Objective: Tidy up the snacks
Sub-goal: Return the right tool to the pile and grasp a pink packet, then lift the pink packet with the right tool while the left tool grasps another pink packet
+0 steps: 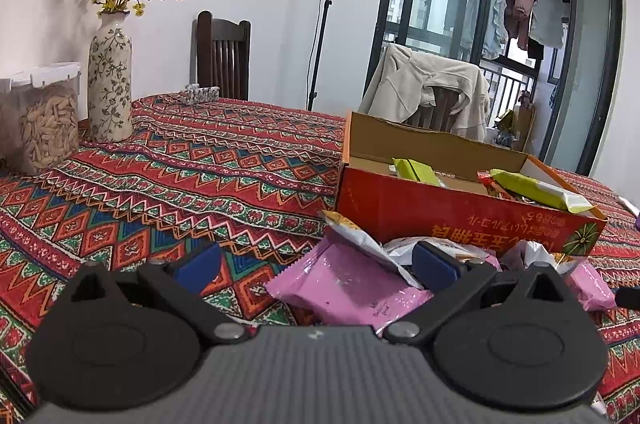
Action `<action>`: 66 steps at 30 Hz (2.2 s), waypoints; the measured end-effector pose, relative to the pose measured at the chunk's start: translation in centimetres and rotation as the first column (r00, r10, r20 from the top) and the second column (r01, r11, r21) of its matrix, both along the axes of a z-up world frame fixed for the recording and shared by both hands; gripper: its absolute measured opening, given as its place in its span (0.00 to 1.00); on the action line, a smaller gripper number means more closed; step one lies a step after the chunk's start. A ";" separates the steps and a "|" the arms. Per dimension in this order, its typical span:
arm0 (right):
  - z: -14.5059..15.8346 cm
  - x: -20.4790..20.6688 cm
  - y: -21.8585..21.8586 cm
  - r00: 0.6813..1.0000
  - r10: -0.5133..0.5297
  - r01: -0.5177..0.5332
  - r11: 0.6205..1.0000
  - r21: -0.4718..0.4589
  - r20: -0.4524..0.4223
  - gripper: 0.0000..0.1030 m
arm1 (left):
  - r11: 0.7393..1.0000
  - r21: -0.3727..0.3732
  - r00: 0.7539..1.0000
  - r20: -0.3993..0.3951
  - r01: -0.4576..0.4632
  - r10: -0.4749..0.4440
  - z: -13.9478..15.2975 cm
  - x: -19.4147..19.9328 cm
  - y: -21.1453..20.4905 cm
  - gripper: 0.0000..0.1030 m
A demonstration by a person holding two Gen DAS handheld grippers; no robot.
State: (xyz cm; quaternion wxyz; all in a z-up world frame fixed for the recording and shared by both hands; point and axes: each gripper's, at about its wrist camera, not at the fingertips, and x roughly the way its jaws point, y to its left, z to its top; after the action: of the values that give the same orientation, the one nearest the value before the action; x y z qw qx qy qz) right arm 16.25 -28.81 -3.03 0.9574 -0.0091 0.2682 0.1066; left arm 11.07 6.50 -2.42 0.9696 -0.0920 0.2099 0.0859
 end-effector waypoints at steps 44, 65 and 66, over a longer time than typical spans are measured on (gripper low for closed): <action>-1.1 5.2 1.1 0.996 -0.050 0.051 0.999 0.013 -0.074 0.59 | 0.998 -0.036 0.998 -0.031 -0.047 0.046 -0.4 0.3 0.8 1.00; 0.2 1.2 -0.2 0.984 -0.092 0.082 0.994 0.073 0.153 0.59 | 0.998 0.068 0.994 -0.110 0.016 -0.009 1.1 1.3 -0.2 1.00; 0.2 1.2 -0.3 0.984 -0.093 0.082 0.994 0.075 0.153 0.59 | 0.996 0.078 0.991 -0.133 0.032 -0.022 1.1 1.8 -0.2 1.00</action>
State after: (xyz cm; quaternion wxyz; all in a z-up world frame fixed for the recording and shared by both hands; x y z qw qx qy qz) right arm 17.49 -29.06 -2.81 0.9790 0.0272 0.1885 0.0724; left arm 12.85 6.26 -1.29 0.9576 -0.0445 0.2712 0.0870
